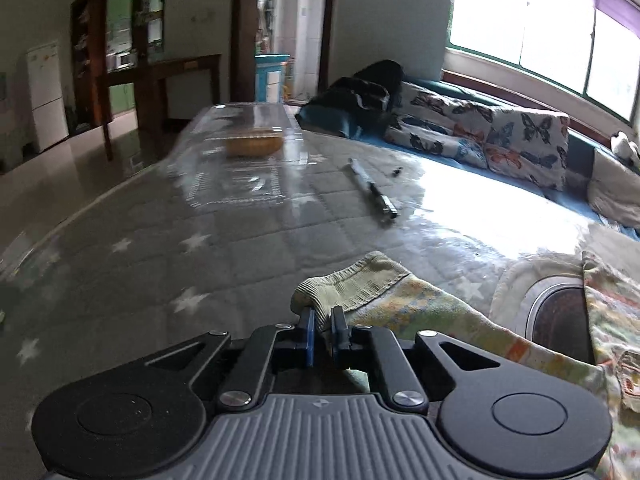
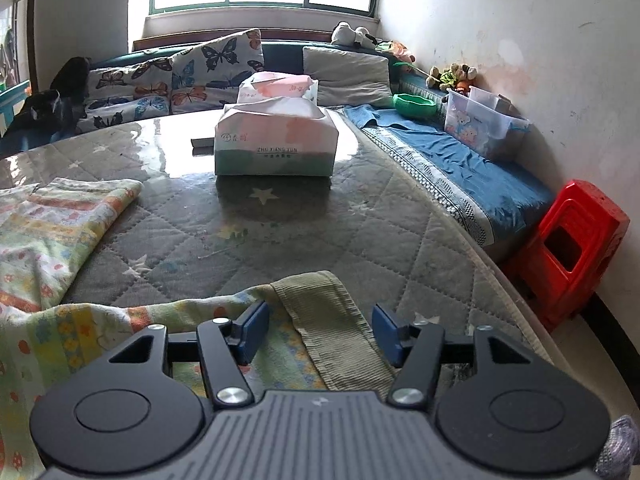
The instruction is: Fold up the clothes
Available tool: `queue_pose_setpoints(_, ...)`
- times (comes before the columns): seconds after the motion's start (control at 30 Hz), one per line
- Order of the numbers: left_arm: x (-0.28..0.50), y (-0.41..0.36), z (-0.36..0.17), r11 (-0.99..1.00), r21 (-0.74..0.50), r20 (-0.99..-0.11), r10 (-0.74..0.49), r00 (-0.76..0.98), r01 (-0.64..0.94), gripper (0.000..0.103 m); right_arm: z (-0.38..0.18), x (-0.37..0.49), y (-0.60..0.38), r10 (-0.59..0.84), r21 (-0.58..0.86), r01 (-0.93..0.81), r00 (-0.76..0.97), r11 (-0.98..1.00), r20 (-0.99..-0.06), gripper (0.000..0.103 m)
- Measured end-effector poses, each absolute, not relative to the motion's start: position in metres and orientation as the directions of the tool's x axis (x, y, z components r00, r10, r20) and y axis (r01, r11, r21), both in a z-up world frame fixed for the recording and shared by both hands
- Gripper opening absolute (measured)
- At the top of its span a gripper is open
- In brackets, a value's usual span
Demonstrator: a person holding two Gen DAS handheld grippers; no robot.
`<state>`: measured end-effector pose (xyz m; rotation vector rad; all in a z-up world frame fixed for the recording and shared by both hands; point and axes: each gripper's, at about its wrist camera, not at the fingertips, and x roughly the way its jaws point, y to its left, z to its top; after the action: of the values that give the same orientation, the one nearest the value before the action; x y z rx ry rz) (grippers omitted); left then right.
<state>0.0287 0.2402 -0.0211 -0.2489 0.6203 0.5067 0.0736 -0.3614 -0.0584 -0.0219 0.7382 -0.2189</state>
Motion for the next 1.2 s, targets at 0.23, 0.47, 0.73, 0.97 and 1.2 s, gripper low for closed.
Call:
queue_pose_setpoints(0.23,-0.024,0.250,-0.017,0.788,-0.102,-0.613,0.431,0.662,-0.607,0.008,-0.059,0.082,-0.365,-0.197,-0.084,0.190,0.716,0.978,-0.670,0.063)
queue_pose_setpoints(0.47,-0.023,0.254,-0.022,0.790,-0.056,-0.641,0.440,0.629,-0.610,0.009,-0.060,0.076,-0.372,-0.232,-0.075,0.246,0.705,0.966,-0.670,0.064)
queue_pose_setpoints(0.73,-0.010,0.255,-0.024,0.807,-0.008,-0.657,0.440,0.612,-0.590,0.026,-0.054,0.070,-0.368,-0.215,-0.078,0.219,0.717,0.973,-0.663,0.063)
queue_pose_setpoints(0.97,-0.029,0.244,-0.004,0.824,-0.016,-0.617,0.437,0.654,-0.566,0.059,-0.032,0.056,-0.331,-0.073,-0.053,0.051,0.765,0.997,-0.640,0.063)
queue_pose_setpoints(1.2,-0.023,0.188,0.016,0.923,-0.078,-0.588,0.262,0.765,-0.376,0.058,-0.027,0.058,-0.263,0.113,-0.030,-0.170,0.767,0.985,-0.631,0.051)
